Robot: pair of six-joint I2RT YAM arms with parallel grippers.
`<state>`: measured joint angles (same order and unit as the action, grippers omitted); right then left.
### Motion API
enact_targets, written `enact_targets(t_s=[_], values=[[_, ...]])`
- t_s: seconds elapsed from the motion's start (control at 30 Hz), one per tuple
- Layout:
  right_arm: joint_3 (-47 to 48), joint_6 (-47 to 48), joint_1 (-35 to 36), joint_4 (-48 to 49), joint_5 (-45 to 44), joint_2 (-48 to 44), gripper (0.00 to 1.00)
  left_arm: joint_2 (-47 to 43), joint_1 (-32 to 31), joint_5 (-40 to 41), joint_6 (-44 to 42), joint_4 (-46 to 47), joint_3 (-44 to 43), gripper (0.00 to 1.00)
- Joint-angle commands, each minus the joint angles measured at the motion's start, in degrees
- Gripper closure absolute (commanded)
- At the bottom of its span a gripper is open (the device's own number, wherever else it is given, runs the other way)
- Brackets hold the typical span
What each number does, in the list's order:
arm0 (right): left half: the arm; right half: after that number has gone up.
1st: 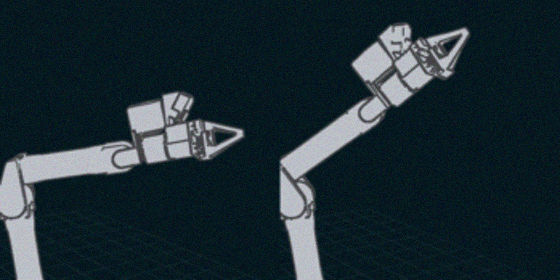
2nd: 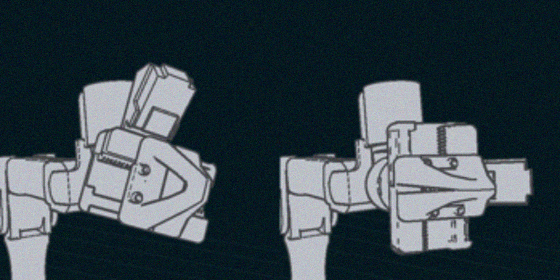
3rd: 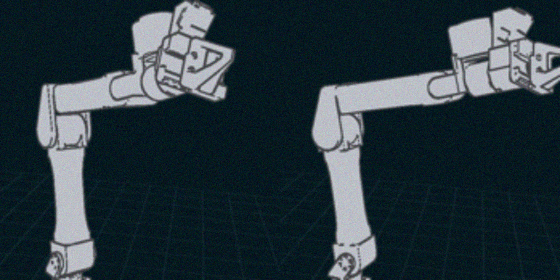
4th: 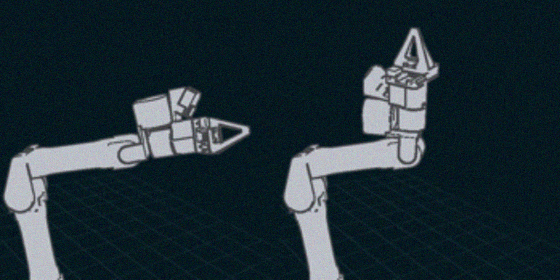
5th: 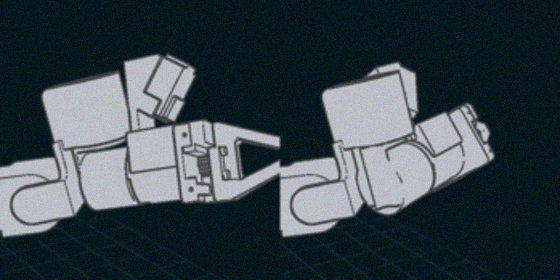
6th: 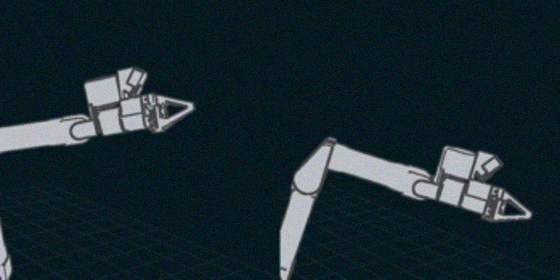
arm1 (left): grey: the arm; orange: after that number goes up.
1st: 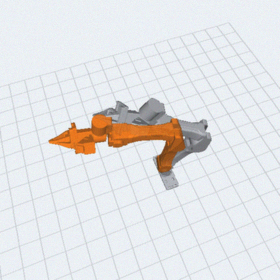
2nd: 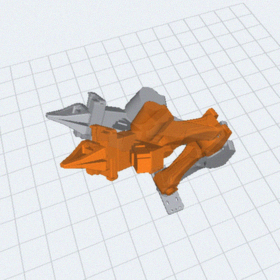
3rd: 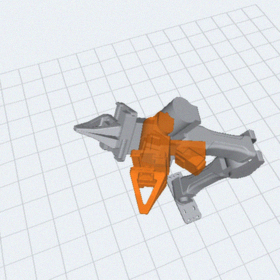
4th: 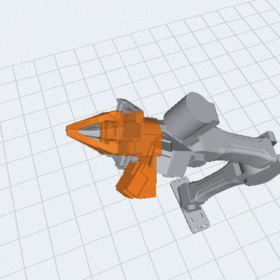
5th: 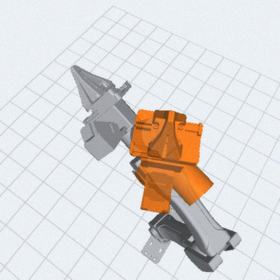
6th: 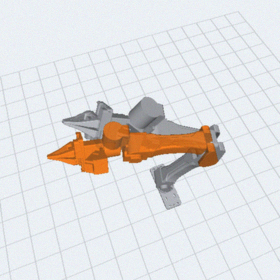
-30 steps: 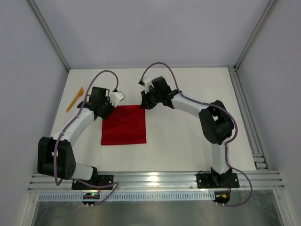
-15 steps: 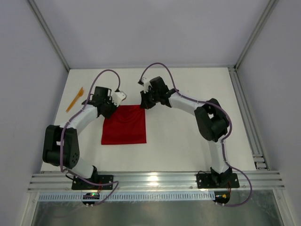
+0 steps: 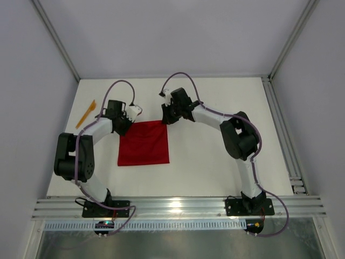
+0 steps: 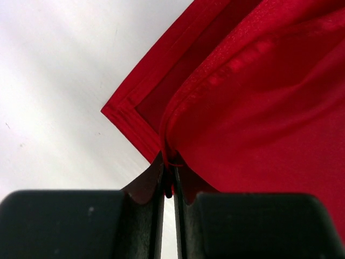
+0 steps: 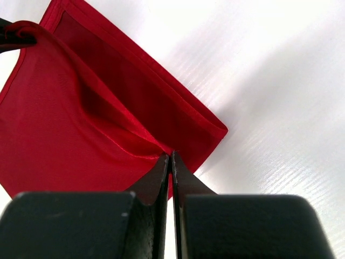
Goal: Fold the napkin into a case and place the utensils inside
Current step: Fold the rectangle-folded napkin.
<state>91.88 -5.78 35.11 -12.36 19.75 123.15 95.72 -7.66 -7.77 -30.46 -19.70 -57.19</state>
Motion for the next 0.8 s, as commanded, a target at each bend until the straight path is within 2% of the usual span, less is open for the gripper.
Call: enact_targets(t_s=[0.0,0.1,0.23,0.27,0.3,0.37,0.47,0.6,0.77], values=[[1.9,-1.5,-0.6,0.5,-0.9,0.2,0.95,0.5,0.7,-1.4,0.0,3.2,-2.1,0.91],[2.3,-1.5,-0.6,0.7,-1.0,0.6,0.94,0.9,0.7,-1.6,0.0,3.7,-2.1,0.89],[2.5,-2.0,-0.8,0.9,-1.7,1.1,0.77,1.5,0.8,-1.3,0.5,4.4,-2.7,0.79],[2.4,-2.7,-0.8,0.9,-2.0,1.1,0.66,1.7,0.9,-1.0,0.8,4.6,-2.8,0.70],[2.4,-3.1,-0.9,1.0,-2.5,1.1,0.63,1.9,1.0,-0.8,1.0,5.3,-2.9,0.63],[2.3,-4.1,-1.4,1.5,-2.3,0.9,0.59,2.4,1.3,-0.5,1.8,5.7,-3.5,0.51],[1.9,-4.8,-1.9,2.6,-2.3,0.0,0.58,2.2,2.4,-0.6,2.8,6.0,-4.6,0.43],[1.4,-5.6,-2.0,3.8,-2.3,-1.0,0.57,-0.2,4.8,-3.1,3.9,6.3,-5.5,0.39],[0.6,-8.0,-2.0,4.4,-0.7,0.7,0.57,0.3,6.8,-4.1,4.4,4.5,-4.3,0.45]])
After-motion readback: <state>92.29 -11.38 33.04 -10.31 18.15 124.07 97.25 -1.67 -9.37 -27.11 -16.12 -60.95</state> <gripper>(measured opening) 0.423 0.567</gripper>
